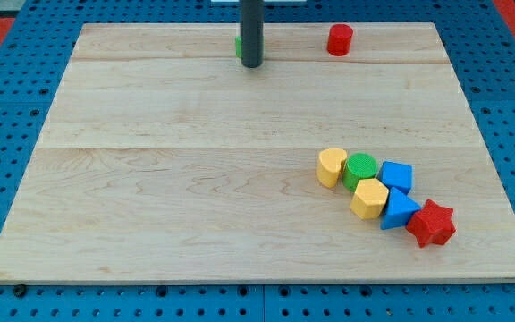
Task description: Move the arm to the left of group of blocks
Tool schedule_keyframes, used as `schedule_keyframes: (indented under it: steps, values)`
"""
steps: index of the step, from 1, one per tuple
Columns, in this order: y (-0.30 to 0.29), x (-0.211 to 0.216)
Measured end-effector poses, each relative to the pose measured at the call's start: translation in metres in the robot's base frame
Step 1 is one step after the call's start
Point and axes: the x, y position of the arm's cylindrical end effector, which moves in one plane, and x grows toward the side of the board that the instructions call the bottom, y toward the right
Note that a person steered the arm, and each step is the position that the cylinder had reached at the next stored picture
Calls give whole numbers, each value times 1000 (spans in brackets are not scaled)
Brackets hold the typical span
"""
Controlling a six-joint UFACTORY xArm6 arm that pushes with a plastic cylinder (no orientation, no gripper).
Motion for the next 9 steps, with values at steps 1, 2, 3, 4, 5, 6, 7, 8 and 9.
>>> schedule_keyframes:
  steps: [1, 2, 3, 4, 5, 6, 7, 8, 9]
  values:
    - [-16, -6]
    - [-29, -18]
    - [-30, -24]
    - [-47, 3]
    - [-43, 54]
    - [-55, 146]
    - [-46, 195]
    - [-17, 234]
    - [22, 252]
